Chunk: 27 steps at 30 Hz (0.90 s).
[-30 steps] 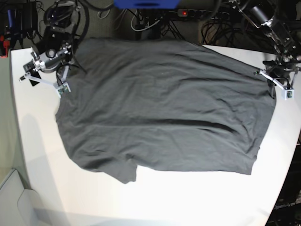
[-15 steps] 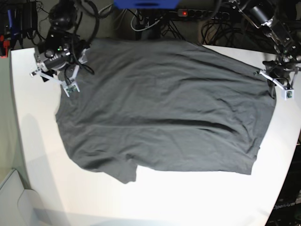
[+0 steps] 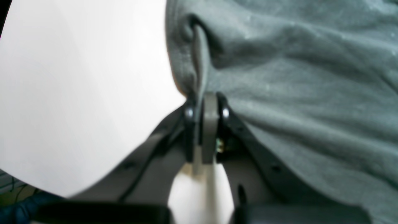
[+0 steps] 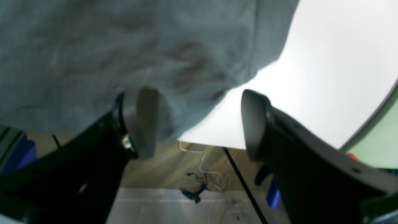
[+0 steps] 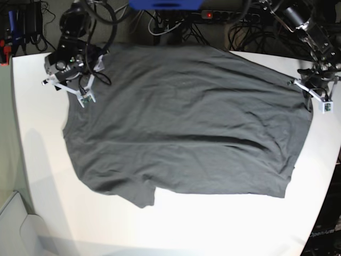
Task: Layout the t-shirt on the table in an organized manner, then fold the t-shirt properly
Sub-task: 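Grasp the grey shirt's shoulder corners with both grippers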
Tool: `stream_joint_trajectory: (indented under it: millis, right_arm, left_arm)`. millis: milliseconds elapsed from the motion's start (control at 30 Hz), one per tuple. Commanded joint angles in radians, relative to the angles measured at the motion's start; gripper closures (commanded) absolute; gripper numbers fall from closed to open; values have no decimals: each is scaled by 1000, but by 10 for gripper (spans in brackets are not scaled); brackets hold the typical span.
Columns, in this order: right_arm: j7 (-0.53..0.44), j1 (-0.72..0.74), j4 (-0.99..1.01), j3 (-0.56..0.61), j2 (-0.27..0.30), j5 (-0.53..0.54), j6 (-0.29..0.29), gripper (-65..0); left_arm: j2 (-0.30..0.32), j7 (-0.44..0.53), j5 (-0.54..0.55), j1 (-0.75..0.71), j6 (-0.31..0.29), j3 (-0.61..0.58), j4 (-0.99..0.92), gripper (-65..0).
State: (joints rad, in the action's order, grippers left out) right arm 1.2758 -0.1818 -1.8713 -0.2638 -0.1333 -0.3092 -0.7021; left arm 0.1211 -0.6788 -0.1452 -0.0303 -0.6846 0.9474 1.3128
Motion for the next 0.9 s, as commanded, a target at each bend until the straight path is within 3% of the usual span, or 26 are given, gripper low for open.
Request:
stream_joint_trajectory:
  millis: [0,133,267,367,600,867]
  right_arm:
    - [-5,15,-1,1,-1,-3,4,-415]
    - [-57,43,80,1,1,-3,4,-399]
    - [-114,103,200,1,25,-3,4,-281]
    - [-127,184,313,1,53,-3,4,-237]
    - [-129,445,597,1,129,-5,4,-249]
    - [-161,646,726,7,156,-9,4,-249]
  left_arm:
    - [-19,-157,-89,-27,-14,-5,-23,-1]
    - [-21,-157,-89,-27,-14,-3,-23,-1]
    - [-22,-157,-90,-41,-14,-3,-23,-1]
    - [-24,-157,-90,-44,-14,-5,-23,-1]
    - [-24,-157,-90,-44,-14,2,-23,-1]
    - [-56,-158,-89,-36,-14,3,-17,-1]
